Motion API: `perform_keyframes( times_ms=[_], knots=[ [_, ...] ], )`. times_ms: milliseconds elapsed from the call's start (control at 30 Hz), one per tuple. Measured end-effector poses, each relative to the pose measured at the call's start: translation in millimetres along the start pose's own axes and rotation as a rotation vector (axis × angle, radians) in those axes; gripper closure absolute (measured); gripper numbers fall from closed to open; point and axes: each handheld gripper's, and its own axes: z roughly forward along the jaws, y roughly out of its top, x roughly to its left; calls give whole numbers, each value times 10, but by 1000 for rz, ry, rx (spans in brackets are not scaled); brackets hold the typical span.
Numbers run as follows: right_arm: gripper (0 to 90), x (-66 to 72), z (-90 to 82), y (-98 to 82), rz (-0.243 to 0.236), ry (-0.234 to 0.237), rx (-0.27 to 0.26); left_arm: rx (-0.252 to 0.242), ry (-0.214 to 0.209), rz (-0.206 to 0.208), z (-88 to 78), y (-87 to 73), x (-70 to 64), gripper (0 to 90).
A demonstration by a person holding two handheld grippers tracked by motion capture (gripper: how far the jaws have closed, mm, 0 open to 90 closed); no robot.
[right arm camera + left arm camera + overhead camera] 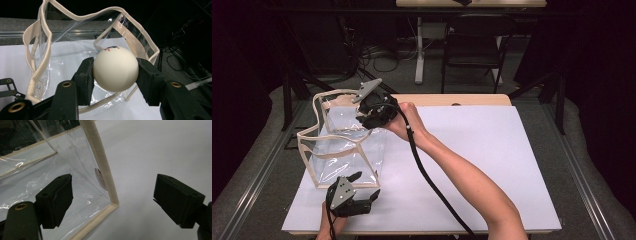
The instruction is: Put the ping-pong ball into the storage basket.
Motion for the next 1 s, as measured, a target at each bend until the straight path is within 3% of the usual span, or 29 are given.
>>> perform_keyframes(
  times_ms=[1000],
  knots=[
    [507,110,149,-6,-18,42,52,0,-3,1,4,2,2,160]
  ],
)
